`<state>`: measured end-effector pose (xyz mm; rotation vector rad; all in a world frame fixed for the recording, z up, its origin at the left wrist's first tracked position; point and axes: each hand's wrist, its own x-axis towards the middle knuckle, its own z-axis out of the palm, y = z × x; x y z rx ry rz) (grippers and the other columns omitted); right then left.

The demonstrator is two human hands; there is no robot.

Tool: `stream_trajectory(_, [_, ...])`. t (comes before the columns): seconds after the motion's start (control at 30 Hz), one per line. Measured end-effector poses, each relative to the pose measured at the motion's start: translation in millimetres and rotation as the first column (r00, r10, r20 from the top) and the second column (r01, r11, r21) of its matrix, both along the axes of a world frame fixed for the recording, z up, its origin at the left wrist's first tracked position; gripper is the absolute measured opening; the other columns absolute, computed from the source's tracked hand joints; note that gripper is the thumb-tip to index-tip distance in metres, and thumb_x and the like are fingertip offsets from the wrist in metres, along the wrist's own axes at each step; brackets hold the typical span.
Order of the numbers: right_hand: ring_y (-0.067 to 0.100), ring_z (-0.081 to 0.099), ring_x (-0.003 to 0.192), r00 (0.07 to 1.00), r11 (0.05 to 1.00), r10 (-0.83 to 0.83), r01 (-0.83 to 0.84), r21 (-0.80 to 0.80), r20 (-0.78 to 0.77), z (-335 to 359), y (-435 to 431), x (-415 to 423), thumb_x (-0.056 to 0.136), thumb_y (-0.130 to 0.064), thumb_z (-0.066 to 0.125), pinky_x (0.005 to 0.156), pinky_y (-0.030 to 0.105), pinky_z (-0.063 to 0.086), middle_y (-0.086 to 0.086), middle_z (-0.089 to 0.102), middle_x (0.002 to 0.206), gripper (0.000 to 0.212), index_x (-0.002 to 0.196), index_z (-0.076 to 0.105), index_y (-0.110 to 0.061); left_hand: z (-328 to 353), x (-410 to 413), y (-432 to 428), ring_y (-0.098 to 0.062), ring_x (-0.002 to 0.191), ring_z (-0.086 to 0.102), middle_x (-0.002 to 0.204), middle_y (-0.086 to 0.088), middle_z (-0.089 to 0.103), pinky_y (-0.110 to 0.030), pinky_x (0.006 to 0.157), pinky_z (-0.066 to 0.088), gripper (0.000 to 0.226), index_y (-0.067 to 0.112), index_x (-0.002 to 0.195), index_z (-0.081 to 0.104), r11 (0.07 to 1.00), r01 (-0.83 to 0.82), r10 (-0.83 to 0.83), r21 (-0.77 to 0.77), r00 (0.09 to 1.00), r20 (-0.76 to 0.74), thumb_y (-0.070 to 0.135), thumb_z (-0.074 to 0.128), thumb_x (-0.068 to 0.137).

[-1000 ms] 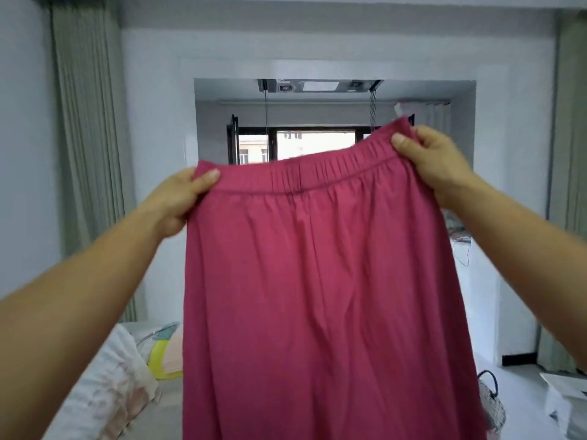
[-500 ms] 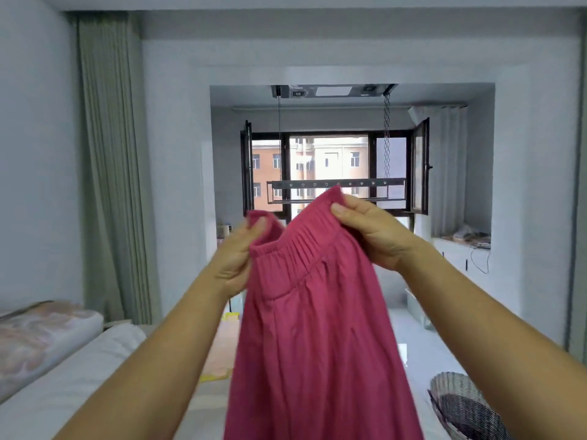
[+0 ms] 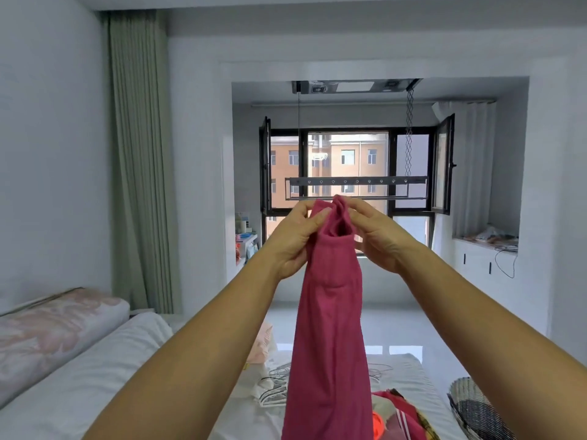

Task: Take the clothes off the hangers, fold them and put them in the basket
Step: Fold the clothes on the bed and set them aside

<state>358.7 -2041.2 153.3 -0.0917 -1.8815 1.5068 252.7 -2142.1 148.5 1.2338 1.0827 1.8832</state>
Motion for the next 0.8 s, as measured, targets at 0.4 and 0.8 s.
stream_trajectory(0.4, [0.021, 0.063, 0.1, 0.998, 0.984, 0.05, -0.042, -0.173, 0.042, -4, 5, 24, 0.072, -0.072, 0.044, 0.078, 0.035, 0.052, 0.011, 0.06, 0.123, 0.073, 0.118, 0.061, -0.018, 0, -38, -7, -0.014, 0.075, 0.061, 0.09, -0.008, 0.063, -0.021, 0.064, 0.057, 0.008, 0.006, 0.096, 0.059, 0.969, -0.236, 0.228, 0.07, 0.968, 0.108, 0.011, 0.059, 0.09])
stream_trajectory(0.8, [0.018, 0.064, 0.085, 0.979, 0.979, -0.196, 0.198, -0.043, 0.048, -14, 17, 4, 0.079, -0.009, 0.071, 0.068, 0.024, 0.053, 0.005, 0.068, 0.101, 0.024, 0.101, 0.065, -0.014, -8, -54, -29, -0.008, 0.075, 0.066, 0.093, -0.003, 0.067, -0.019, 0.067, 0.056, 0.011, 0.012, 0.099, 0.061, 0.973, -0.23, 0.23, -0.005, 0.972, -0.043, 0.012, 0.06, 0.088])
